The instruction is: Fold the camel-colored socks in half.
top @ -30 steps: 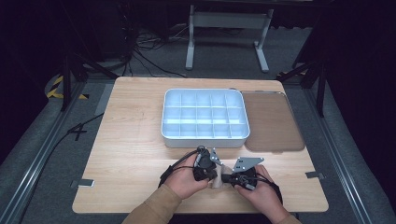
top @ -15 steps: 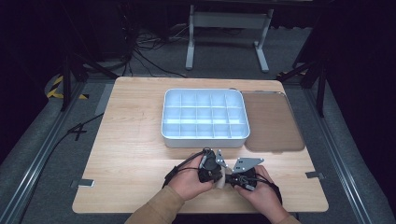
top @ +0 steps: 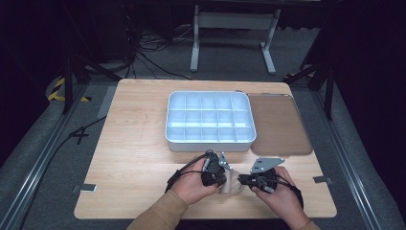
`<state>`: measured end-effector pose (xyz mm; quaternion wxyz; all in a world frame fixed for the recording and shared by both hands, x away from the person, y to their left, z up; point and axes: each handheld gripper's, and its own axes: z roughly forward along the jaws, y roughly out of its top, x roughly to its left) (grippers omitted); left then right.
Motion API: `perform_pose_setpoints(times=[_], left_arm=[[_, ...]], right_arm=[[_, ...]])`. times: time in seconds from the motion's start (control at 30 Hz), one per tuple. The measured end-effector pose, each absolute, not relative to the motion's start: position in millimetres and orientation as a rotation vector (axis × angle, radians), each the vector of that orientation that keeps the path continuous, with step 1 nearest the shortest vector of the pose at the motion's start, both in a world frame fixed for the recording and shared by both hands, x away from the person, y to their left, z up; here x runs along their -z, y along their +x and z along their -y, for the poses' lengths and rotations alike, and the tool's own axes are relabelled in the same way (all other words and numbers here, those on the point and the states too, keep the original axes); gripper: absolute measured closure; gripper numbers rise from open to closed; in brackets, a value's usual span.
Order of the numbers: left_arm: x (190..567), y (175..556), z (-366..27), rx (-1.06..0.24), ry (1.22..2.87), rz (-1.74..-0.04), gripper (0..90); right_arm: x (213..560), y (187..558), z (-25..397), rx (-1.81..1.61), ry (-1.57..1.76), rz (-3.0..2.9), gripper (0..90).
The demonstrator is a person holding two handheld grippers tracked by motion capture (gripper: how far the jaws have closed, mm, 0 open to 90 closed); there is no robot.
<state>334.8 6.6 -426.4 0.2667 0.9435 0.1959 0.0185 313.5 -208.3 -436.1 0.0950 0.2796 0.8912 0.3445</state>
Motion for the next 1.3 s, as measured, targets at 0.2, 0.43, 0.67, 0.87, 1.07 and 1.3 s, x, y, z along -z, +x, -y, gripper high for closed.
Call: perform_pose_setpoints(times=[0.2, 0.43, 0.67, 0.87, 1.07, 1.3], left_arm=[[426.2, 334.7, -6.6, -0.047, 2.546, -0.528, 81.3], [426.2, 334.2, -6.3, -0.043, 2.545, -0.528, 81.2], [424.5, 333.4, -5.3, -0.056, 2.536, -0.503, 80.1], [424.7, 331.9, -2.5, -0.065, 2.523, -0.488, 78.0], [427.7, 332.1, 4.0, -0.087, 2.511, -0.449, 75.5], [433.9, 334.0, 6.6, -0.084, 2.505, -0.428, 68.9]], right_arm=[[445.7, 317.6, 219.0, -0.912, 0.905, -2.676, 85.2], [456.3, 319.2, 214.4, -0.884, 0.925, -2.698, 85.6], [459.7, 318.8, 208.2, -0.913, 0.913, -2.708, 86.4], [462.6, 318.4, 202.4, -0.932, 0.894, -2.709, 87.1], [463.1, 318.2, 200.1, -0.944, 0.901, -2.713, 87.0], [463.5, 318.5, 201.0, -0.948, 0.904, -2.717, 86.9]])
